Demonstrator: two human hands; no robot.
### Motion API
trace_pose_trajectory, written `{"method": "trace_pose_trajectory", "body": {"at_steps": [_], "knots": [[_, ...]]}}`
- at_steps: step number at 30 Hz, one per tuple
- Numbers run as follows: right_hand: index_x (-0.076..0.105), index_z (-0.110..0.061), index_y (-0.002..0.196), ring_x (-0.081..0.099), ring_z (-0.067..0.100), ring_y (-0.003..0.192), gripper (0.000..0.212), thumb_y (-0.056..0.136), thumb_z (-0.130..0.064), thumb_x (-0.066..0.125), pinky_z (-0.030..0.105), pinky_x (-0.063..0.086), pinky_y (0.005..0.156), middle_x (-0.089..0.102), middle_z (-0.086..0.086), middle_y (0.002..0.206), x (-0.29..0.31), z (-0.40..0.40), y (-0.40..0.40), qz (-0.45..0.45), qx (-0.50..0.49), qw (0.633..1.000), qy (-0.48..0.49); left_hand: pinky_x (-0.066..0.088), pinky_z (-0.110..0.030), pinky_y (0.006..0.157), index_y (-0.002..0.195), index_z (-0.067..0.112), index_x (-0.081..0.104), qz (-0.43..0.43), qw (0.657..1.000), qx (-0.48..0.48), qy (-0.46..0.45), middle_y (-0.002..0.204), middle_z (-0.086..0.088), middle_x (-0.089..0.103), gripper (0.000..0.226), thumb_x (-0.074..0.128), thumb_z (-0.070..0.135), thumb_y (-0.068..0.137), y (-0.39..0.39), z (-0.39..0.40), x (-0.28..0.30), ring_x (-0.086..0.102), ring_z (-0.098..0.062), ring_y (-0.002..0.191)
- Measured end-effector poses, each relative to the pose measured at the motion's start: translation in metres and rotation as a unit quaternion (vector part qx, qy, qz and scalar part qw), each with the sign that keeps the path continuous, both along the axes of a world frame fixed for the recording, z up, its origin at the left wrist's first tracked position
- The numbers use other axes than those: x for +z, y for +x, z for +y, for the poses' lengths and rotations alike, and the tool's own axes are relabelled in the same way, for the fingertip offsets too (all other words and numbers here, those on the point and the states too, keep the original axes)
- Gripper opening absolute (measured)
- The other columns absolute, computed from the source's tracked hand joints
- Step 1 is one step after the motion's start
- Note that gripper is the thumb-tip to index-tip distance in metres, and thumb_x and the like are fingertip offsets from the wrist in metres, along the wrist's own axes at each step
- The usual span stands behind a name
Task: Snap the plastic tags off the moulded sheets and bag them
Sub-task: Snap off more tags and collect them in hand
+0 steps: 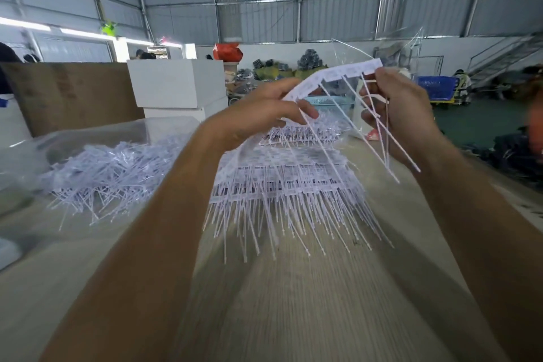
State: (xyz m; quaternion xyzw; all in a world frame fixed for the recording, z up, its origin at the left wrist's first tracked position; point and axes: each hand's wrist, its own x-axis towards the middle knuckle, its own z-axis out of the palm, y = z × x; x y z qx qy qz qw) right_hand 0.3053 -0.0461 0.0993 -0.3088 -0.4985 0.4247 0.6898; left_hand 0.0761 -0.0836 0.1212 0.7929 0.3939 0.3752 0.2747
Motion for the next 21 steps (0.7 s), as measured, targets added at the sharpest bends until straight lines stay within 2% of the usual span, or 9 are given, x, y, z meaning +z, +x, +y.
{"method": "trace_pose_trajectory", "body": {"at_steps": [2,5,7,9,11,14,16,19,21], "knots": [[0.069,-0.006,0.116,0.057,0.011,0.058,0.025,0.101,-0.023,0.059,0.024,0.047,0.053,0.067,0.000,0.076,0.004,0.000,-0.001,0.021,-0.017,1.000,-0.007,0.046,-0.053,0.103,0.132,0.030,0.056,-0.024,0.999,-0.026,-0.007,0.112,-0.001,0.074,0.051,0.062,0.018,0.082,-0.001,-0.004,0.005,0.065,-0.026,0.114],[0.069,-0.009,0.114,0.059,0.010,0.060,0.023,0.101,-0.025,0.060,0.023,0.049,0.056,0.068,-0.001,0.081,0.006,-0.002,0.001,0.033,-0.020,0.999,-0.018,0.052,-0.043,0.081,0.125,0.027,0.059,-0.070,0.995,-0.064,0.005,0.110,-0.013,0.073,0.032,0.057,0.031,0.093,-0.003,-0.009,0.009,0.068,-0.026,0.093],[0.072,-0.012,0.109,0.061,0.008,0.061,0.020,0.101,-0.027,0.060,0.022,0.052,0.057,0.069,-0.003,0.080,0.006,-0.005,0.002,0.028,-0.033,0.999,-0.023,0.051,-0.038,0.075,0.124,0.024,0.060,-0.089,0.995,-0.049,0.018,0.107,-0.016,0.073,0.033,0.045,0.044,0.102,-0.002,-0.009,0.010,0.068,-0.021,0.083],[0.073,-0.016,0.097,0.061,0.007,0.060,0.017,0.100,-0.028,0.061,0.021,0.051,0.054,0.070,-0.007,0.072,0.005,-0.007,0.000,0.003,-0.048,0.998,-0.032,0.050,-0.032,0.075,0.122,0.026,0.065,-0.064,0.996,0.022,0.049,0.094,-0.006,0.076,0.047,0.034,0.056,0.103,0.001,-0.008,0.011,0.070,-0.012,0.076],[0.071,-0.016,0.091,0.058,0.008,0.060,0.016,0.099,-0.025,0.061,0.020,0.048,0.053,0.068,-0.006,0.071,0.005,-0.009,-0.004,0.005,-0.025,0.999,-0.037,0.043,-0.029,0.078,0.115,0.031,0.069,-0.020,0.990,0.107,0.090,0.085,0.008,0.074,0.049,0.034,0.063,0.101,0.003,-0.006,0.012,0.069,-0.003,0.075],[0.069,-0.010,0.096,0.056,0.009,0.060,0.016,0.101,-0.020,0.058,0.022,0.048,0.054,0.066,-0.001,0.075,0.004,-0.009,-0.010,0.010,0.061,0.998,-0.029,0.047,-0.028,0.076,0.111,0.029,0.069,0.018,0.985,0.130,0.109,0.095,0.007,0.074,0.036,0.050,0.057,0.098,0.008,-0.007,0.011,0.071,-0.005,0.077],[0.070,-0.011,0.098,0.058,0.008,0.061,0.017,0.101,-0.022,0.058,0.022,0.049,0.055,0.067,-0.001,0.077,0.003,-0.010,-0.015,-0.011,0.107,0.994,-0.027,0.055,-0.032,0.069,0.109,0.024,0.068,0.040,0.981,0.139,0.127,0.091,0.002,0.075,0.025,0.059,0.045,0.098,0.014,-0.006,0.008,0.072,-0.012,0.076],[0.072,-0.018,0.090,0.062,0.009,0.065,0.019,0.100,-0.028,0.059,0.021,0.051,0.058,0.068,-0.002,0.080,0.002,-0.012,-0.023,-0.052,0.161,0.985,-0.025,0.057,-0.037,0.063,0.107,0.013,0.066,0.035,0.978,0.145,0.147,0.082,-0.003,0.072,0.017,0.060,0.027,0.101,0.028,-0.005,0.000,0.069,-0.015,0.068],[0.075,-0.020,0.085,0.063,0.011,0.067,0.023,0.098,-0.034,0.062,0.022,0.052,0.059,0.069,-0.001,0.081,0.003,-0.013,-0.024,-0.066,0.167,0.983,-0.031,0.055,-0.042,0.069,0.105,0.011,0.064,0.033,0.975,0.151,0.158,0.080,-0.004,0.068,0.014,0.058,0.023,0.101,0.031,-0.003,-0.003,0.065,-0.019,0.068]]}}
